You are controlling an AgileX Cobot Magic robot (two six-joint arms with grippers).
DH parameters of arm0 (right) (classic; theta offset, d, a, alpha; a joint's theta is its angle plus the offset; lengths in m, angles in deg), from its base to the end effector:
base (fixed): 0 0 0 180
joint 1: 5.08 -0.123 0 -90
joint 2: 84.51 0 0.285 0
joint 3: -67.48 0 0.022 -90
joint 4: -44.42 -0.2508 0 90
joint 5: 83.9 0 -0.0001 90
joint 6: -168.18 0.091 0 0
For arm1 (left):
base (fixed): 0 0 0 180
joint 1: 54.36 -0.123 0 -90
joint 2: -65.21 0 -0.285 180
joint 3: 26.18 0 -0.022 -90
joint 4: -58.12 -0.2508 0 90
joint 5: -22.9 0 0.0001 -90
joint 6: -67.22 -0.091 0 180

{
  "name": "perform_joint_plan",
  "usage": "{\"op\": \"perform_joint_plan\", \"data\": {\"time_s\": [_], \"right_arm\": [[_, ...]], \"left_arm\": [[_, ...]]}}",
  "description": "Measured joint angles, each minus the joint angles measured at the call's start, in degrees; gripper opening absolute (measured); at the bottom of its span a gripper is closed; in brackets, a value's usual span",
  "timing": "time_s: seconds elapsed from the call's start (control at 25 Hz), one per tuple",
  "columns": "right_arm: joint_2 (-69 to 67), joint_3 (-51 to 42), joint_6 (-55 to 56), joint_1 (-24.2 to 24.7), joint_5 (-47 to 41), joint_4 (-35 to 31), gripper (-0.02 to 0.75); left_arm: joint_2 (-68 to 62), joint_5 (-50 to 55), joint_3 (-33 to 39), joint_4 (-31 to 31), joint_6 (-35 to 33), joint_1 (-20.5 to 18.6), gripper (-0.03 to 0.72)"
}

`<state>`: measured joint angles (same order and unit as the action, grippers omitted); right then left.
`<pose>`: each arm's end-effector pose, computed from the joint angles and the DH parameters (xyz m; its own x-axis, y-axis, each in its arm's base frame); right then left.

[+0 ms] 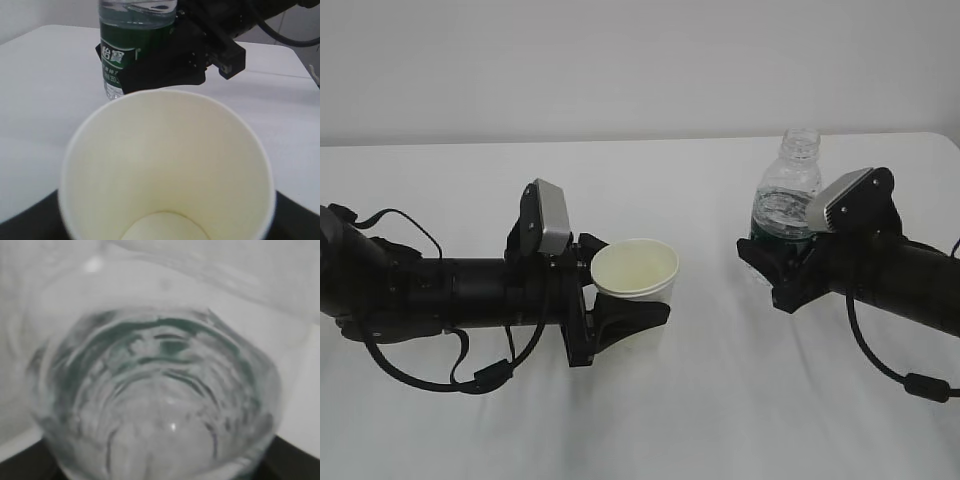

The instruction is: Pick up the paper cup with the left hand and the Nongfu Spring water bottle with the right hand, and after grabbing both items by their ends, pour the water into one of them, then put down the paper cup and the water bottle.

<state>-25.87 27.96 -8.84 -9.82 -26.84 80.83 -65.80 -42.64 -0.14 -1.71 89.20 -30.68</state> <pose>0.3207 0.0720 0.1099 -0.1438 -0.2934 -0.9451 -0.6188 0.7720 -0.1455 0.2992 -0.2094 0.0971 -0.0764 0.1906 -0.9787 0.9730 0.2285 -0.0315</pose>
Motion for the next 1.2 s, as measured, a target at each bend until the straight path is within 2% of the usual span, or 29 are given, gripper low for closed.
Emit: {"op": "perform_joint_plan", "data": {"time_s": [0.2,0.48,0.8,1.2], "right_arm": [[0.0,3.5,0.19,-0.78,-4.77,2.39,0.475],[0.0,8.66,-0.21,-4.92,-11.03,3.05,0.476],[0.0,11.85,-2.25,-5.85,-12.32,6.25,0.475],[0.0,12.33,-9.65,-5.85,-12.75,6.45,0.475]], "left_arm": [[0.0,0.0,-0.8,0.0,0.0,0.0,0.51],[0.0,0.0,-1.03,0.11,0.0,0.0,0.51],[0.0,0.0,-1.03,0.34,0.0,0.0,0.51],[0.0,0.0,-1.03,0.43,0.0,0.0,0.509]]}}
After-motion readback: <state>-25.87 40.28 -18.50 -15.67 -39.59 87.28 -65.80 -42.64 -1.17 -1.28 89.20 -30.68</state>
